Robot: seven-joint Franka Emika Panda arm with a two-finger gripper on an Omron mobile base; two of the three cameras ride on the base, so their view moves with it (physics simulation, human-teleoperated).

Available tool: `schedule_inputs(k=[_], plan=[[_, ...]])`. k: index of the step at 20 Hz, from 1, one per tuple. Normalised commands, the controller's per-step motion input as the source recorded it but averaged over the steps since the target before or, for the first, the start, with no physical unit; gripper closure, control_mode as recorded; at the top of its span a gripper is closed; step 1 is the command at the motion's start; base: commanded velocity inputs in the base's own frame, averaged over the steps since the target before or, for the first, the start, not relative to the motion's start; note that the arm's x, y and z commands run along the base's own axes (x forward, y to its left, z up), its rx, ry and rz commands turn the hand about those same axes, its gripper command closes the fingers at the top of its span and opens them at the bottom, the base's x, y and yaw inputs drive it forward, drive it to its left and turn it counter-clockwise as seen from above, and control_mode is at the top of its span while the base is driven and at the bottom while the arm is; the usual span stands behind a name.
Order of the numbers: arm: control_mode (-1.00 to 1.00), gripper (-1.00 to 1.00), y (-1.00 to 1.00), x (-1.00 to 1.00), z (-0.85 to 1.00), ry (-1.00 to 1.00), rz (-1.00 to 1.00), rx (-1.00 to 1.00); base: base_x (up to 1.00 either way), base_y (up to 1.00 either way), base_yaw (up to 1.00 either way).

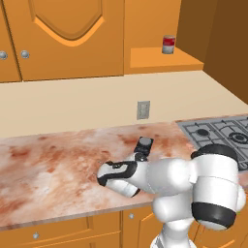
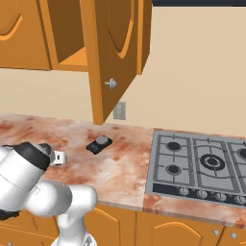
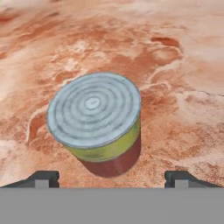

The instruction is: Restock the canned food cabinet by taking the new fresh canned food from the counter and placing it in the cabinet. Then, take the old canned food from the cabinet and place it on the counter.

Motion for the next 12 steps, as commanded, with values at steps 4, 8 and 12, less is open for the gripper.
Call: schedule_inputs(k=[4, 8, 12], plan=[[-1.0, -1.0, 0.0, 0.0, 1.0, 0.04, -0.03, 0.0, 0.0, 0.0, 0.0], [-1.0, -1.0, 0.0, 0.0, 1.0, 0.0, -0.05, -0.01, 0.0, 0.0, 0.0], [-1.0, -1.0, 0.0, -0.27, 1.0, 0.0, -0.04, -0.03, 0.0, 0.0, 0.0]])
